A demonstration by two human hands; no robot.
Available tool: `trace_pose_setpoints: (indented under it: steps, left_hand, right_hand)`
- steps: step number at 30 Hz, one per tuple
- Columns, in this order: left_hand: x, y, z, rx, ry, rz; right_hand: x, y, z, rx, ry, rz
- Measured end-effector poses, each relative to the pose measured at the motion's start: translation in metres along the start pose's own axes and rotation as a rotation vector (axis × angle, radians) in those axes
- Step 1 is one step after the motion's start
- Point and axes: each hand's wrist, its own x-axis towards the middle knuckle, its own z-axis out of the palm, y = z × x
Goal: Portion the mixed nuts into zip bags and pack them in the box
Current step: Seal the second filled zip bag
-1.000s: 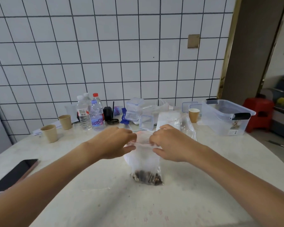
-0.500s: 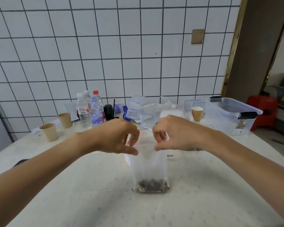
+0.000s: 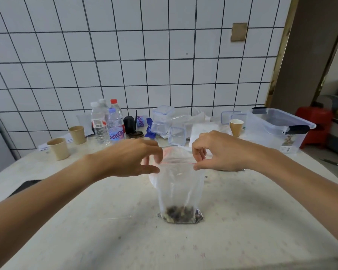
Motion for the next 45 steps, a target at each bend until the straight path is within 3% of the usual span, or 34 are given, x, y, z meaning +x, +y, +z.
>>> trace_pose_setpoints:
  steps: [3,8,13,18,23,28,36,42,45]
  left_hand:
    - [0.0,0.002,0.003,-0.188,0.002,-0.034]
    - [-0.006,0.002,0.0,-0.393,0.141,-0.034]
    - [-0.006,0.004,0.006,-0.462,0.185,-0.043]
    - [-0.014,0.003,0.019,-0.548,0.17,-0.179]
    - [-0.028,0.01,0.048,-0.797,0.186,-0.357]
    - [-0.037,0.025,0.095,-0.967,0.041,-0.32]
    - [-0.02,0.056,0.135,-1.259,0.221,-0.532]
    - [0.0,0.063,0.134,-1.386,0.323,-0.474]
    - [0.009,0.068,0.142,-1.229,0.392,-0.435]
  right_hand:
    - [0.0,0.003,-0.001,0.047,0.01,0.012]
    - [-0.002,0.01,-0.001,0.152,0.038,0.037]
    - [0.001,0.013,0.003,0.195,0.08,0.031]
    - [-0.001,0.02,0.013,0.248,0.187,0.053]
    - [-0.015,0.027,0.043,0.502,0.328,0.156]
    - [-0.03,0.029,0.093,0.83,0.253,0.309]
    - [-0.019,0.014,0.168,1.033,0.198,0.348]
    - [-0.029,0.012,0.16,1.283,0.389,0.505]
    - [-0.043,0.022,0.148,1.355,0.483,0.558]
